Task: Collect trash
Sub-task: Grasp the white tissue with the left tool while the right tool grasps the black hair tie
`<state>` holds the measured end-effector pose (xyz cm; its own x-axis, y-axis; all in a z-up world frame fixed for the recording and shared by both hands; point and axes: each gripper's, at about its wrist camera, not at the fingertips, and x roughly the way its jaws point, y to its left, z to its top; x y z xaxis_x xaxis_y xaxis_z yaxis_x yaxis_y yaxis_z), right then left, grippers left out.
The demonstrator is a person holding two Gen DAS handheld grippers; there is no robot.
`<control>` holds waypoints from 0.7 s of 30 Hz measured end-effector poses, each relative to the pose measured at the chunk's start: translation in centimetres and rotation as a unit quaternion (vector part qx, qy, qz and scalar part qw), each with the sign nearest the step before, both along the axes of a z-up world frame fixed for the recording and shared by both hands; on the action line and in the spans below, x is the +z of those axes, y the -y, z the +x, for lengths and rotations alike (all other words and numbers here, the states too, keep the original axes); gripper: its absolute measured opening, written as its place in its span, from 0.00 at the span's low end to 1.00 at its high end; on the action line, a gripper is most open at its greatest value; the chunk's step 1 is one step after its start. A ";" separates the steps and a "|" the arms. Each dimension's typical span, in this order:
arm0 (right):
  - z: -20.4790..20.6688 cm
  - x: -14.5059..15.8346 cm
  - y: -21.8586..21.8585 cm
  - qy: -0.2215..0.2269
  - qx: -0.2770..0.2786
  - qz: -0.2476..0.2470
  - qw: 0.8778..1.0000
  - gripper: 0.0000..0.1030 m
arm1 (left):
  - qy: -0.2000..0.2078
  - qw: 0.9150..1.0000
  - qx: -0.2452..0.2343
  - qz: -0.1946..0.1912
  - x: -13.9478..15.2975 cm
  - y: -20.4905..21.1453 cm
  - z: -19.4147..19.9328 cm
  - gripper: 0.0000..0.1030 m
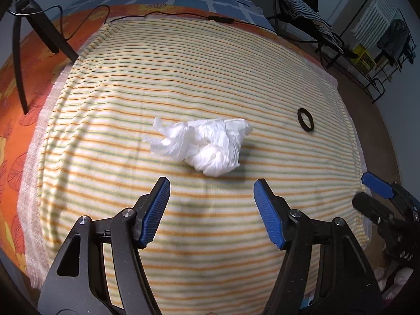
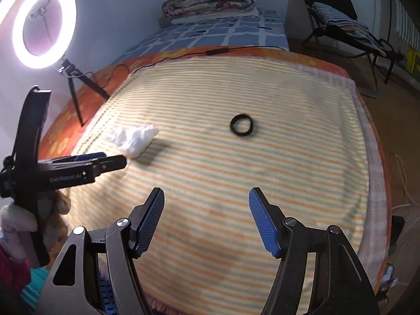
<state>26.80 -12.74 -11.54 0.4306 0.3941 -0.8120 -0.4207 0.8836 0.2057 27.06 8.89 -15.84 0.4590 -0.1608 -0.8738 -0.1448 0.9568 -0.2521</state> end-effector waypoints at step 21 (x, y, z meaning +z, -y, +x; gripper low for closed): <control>9.9 -4.7 -1.4 -0.046 -0.038 -0.018 0.998 0.64 | -0.014 1.000 0.010 -0.004 -2.0 -1.2 4.9 0.60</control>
<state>36.74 -11.30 -16.25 0.3812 0.3337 -0.8622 -0.3339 0.9193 0.2082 31.97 10.11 -17.82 0.4380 -0.1589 -0.8848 -0.1718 0.9513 -0.2558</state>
